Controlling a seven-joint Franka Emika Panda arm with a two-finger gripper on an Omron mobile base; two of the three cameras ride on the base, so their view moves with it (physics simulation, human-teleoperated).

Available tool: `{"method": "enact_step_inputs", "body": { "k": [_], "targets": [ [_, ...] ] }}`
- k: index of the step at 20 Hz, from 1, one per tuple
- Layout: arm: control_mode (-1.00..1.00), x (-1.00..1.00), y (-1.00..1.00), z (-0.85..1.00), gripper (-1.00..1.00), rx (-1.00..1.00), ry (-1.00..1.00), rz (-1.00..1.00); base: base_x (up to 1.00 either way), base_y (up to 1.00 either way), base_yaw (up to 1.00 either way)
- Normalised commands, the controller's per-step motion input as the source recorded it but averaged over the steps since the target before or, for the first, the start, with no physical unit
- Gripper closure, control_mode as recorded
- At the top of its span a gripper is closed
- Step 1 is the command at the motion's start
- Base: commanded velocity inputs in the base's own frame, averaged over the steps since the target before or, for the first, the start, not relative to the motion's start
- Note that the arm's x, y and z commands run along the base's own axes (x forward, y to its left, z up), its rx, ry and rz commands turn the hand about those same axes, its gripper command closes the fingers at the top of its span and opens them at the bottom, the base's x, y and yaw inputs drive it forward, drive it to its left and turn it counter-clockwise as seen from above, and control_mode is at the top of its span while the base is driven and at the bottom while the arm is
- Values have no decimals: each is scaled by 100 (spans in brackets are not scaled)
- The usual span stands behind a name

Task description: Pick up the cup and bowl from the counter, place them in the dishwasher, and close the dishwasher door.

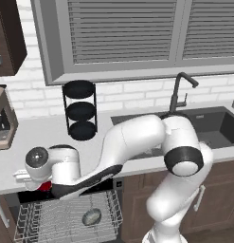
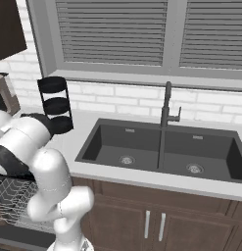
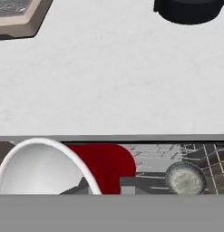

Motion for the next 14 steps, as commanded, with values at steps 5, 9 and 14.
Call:
{"method": "enact_step_inputs", "body": {
  "k": [5,9,14],
  "targets": [
    [-100,-86,-41,-1,100,12,11,-2,0,0,0],
    [-100,-24,-31,-31,100,1,1,-1,0,0,0],
    [-100,-1,-31,-57,100,0,0,0,0,0,0]
  ]
}}
